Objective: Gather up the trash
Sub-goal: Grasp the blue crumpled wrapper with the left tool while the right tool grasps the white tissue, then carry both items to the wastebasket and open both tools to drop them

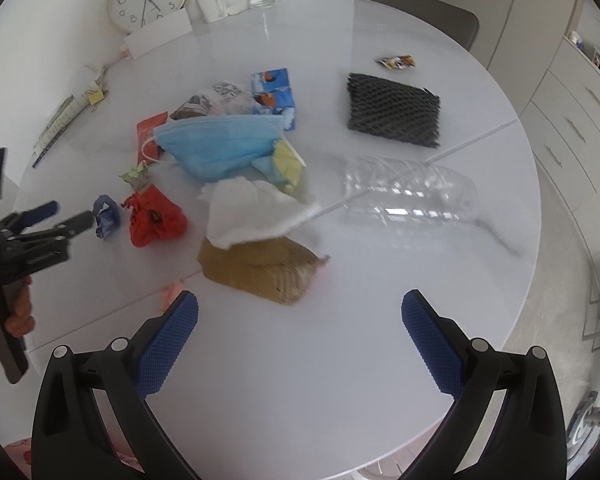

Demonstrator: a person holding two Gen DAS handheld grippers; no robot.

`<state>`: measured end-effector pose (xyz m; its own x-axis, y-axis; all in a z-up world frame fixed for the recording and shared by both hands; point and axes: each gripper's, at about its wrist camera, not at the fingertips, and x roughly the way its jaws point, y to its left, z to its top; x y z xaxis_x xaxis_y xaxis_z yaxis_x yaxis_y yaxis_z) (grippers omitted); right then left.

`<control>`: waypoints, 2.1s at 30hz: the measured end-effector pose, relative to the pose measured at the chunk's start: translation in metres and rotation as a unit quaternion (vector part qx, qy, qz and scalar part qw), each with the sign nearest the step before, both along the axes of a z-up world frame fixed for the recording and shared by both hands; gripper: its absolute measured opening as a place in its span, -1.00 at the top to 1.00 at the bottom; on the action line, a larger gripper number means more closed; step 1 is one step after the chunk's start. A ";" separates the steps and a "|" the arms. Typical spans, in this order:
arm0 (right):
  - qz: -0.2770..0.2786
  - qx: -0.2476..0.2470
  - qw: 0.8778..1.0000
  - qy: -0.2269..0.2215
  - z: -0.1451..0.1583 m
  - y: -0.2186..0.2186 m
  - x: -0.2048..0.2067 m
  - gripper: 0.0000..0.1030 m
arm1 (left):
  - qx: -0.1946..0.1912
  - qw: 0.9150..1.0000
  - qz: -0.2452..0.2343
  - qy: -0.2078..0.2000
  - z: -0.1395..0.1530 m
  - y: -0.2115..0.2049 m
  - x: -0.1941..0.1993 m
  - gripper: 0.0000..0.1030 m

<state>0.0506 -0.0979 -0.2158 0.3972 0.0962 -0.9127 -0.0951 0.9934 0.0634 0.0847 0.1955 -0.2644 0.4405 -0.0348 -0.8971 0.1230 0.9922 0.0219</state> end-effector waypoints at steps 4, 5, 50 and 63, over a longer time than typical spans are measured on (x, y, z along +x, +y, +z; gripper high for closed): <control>0.008 0.001 1.000 0.000 0.002 0.006 0.011 -0.96 | 0.002 1.000 -0.022 0.004 -0.017 -0.005 0.009 -0.54; 0.008 0.001 1.000 -0.001 0.003 0.006 0.014 -0.96 | -0.001 1.000 -0.029 0.003 -0.019 -0.007 0.010 -0.51; 0.000 0.162 0.987 -0.004 0.048 -0.028 0.022 0.81 | -0.067 0.991 -0.113 -0.031 0.073 -0.055 -0.031 0.34; -0.197 0.119 0.973 -0.027 0.049 -0.224 -0.185 0.81 | -0.155 0.909 -0.386 0.034 0.090 -0.307 -0.159 0.34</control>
<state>-0.1346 -0.3215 -0.1672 0.4937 0.1332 -0.8594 0.2794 0.9115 0.3017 -0.0744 -0.1116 -0.1745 0.1214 -0.5648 -0.8163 0.7755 0.5673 -0.2772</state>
